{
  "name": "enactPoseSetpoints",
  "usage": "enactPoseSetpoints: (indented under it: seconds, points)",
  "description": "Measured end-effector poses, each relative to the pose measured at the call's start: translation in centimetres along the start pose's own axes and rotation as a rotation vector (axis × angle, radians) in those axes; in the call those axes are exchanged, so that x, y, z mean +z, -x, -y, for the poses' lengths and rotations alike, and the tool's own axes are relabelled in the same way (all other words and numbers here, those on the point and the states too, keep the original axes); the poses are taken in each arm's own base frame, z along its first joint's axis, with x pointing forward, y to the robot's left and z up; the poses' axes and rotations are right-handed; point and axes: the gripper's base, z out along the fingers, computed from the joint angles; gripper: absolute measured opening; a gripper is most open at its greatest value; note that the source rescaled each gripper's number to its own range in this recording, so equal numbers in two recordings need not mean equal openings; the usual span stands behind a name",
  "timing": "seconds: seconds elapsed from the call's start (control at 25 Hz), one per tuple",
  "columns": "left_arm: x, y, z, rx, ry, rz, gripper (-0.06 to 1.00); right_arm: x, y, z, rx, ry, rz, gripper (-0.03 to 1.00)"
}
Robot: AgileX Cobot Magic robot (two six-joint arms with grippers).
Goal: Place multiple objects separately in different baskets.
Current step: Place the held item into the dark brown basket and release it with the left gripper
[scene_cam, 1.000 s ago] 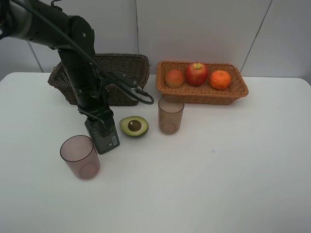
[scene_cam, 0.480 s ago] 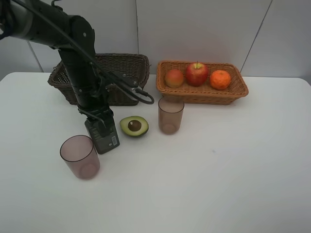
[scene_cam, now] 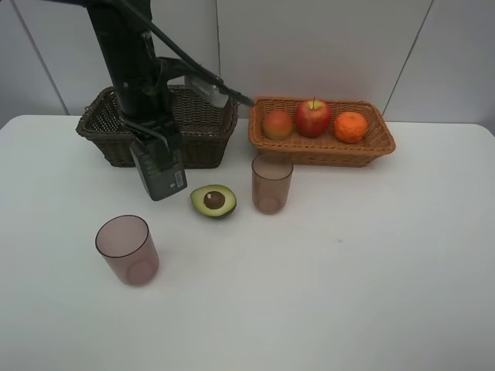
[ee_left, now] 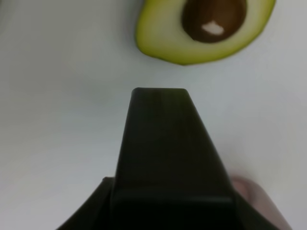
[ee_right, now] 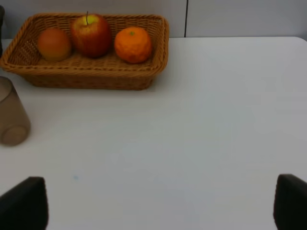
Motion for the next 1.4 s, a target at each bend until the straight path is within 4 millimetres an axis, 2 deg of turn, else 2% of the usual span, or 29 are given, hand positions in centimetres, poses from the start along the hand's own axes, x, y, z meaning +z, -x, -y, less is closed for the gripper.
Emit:
enactPoseSetpoints:
  seconds: [0.2, 0.32, 0.44, 0.76, 0.92, 1.12, 1.4]
  points:
    - [-3.6, 1.5, -1.6, -0.023, 0.129, 0.097, 0.51, 0.0, 0.0, 0.0, 0.0, 0.0, 0.0, 1.0]
    - [-5.4, 1.6, -2.9, -0.041, 0.192, 0.137, 0.51, 0.0, 0.0, 0.0, 0.0, 0.0, 0.0, 1.0]
    - [-6.3, 1.0, -4.8, -0.06, 0.259, 0.136, 0.51, 0.0, 0.0, 0.0, 0.0, 0.0, 0.0, 1.0]
    - [-7.0, -2.2, -10.3, -0.124, 0.377, 0.075, 0.51, 0.0, 0.0, 0.0, 0.0, 0.0, 0.0, 1.0]
    - [-6.2, -2.6, -12.1, -0.044, 0.399, 0.077, 0.51, 0.0, 0.0, 0.0, 0.0, 0.0, 0.0, 1.0]
    - [-3.3, -1.7, -13.9, 0.073, 0.415, 0.082, 0.51, 0.0, 0.0, 0.0, 0.0, 0.0, 0.0, 1.0]
    - [-0.8, -0.2, -15.0, 0.116, 0.455, 0.156, 0.51, 0.0, 0.0, 0.0, 0.0, 0.0, 0.0, 1.0]
